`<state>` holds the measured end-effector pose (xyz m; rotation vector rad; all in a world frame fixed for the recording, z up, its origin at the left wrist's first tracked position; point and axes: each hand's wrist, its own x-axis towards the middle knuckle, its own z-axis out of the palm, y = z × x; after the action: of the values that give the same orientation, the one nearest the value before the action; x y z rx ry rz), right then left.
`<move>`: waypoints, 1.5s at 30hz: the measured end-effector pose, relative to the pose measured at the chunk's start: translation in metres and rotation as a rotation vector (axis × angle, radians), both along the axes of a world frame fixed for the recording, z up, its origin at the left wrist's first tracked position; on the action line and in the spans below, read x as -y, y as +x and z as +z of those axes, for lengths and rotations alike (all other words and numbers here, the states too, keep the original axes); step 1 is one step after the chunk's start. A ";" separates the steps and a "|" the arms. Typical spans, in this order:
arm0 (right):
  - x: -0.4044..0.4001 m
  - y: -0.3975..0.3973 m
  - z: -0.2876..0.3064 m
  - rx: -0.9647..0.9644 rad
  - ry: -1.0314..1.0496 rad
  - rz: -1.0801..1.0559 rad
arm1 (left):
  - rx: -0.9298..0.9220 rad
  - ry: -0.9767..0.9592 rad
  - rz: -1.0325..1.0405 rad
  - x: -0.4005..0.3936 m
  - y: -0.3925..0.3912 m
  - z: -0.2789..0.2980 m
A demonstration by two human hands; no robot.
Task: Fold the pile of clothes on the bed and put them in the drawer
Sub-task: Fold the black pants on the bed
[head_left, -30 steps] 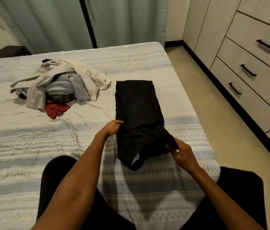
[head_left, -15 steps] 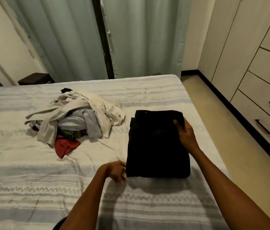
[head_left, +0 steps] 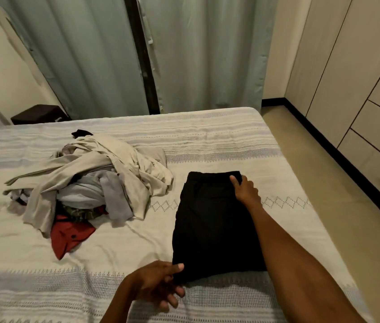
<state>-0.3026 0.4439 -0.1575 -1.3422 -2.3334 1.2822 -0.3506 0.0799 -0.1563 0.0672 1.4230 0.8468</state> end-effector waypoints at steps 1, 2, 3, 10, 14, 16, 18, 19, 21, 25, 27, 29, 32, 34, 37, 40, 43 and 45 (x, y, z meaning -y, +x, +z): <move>-0.001 -0.001 -0.002 0.032 0.008 -0.019 | -0.012 0.009 0.020 -0.001 0.002 -0.001; -0.001 0.001 -0.002 0.050 -0.005 -0.032 | -0.028 0.022 0.037 -0.001 0.005 -0.002; -0.001 0.005 -0.001 0.055 -0.033 -0.045 | -0.047 0.041 0.051 0.000 0.007 -0.002; 0.026 0.085 0.003 -0.070 -0.407 -0.073 | -0.346 0.121 0.402 -0.001 0.041 -0.011; 0.069 0.154 0.012 -0.188 -0.661 0.009 | -0.311 0.187 0.489 -0.007 0.054 -0.007; 0.091 0.175 0.011 -0.197 -0.705 0.022 | -0.287 0.137 0.513 -0.009 0.057 -0.003; 0.107 0.187 0.006 -0.220 -0.645 -0.093 | -0.307 0.079 0.497 -0.008 0.063 0.001; 0.113 0.191 0.006 -0.237 -0.608 -0.136 | -0.306 0.071 0.482 -0.007 0.066 0.002; 0.121 0.202 0.005 -0.234 -0.519 -0.171 | -0.287 0.073 0.426 -0.001 0.076 0.009; 0.141 0.252 0.017 -0.153 -0.469 -0.092 | -0.325 0.011 0.131 0.037 0.110 0.018; 0.150 0.288 0.019 -0.122 -0.526 -0.050 | -0.322 -0.017 0.002 0.059 0.128 0.019; 0.160 0.321 0.020 -0.071 -0.565 -0.005 | -0.267 -0.020 -0.129 0.078 0.143 0.018; 0.171 0.362 0.016 0.038 -0.598 0.082 | -0.221 -0.076 -0.314 0.101 0.165 0.015; 0.177 0.373 0.014 0.063 -0.591 0.088 | -0.296 -0.118 -0.357 0.108 0.173 0.020; 0.191 0.365 0.023 0.047 -0.174 -0.014 | -0.626 -0.180 -0.367 0.098 0.171 0.040; 0.223 0.333 0.048 -0.123 0.328 -0.014 | -1.221 -0.147 -0.174 0.067 0.176 0.054; 0.252 0.294 0.058 -0.059 0.594 0.199 | -1.508 0.194 -0.071 0.020 0.207 0.064; 0.258 0.281 0.037 0.160 0.633 0.329 | -1.623 0.223 -0.296 -0.002 0.220 0.051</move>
<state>-0.0212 0.1855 -0.1203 -0.9034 -2.8044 0.4084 -0.1306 0.0816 -0.1054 1.3494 2.6633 0.6292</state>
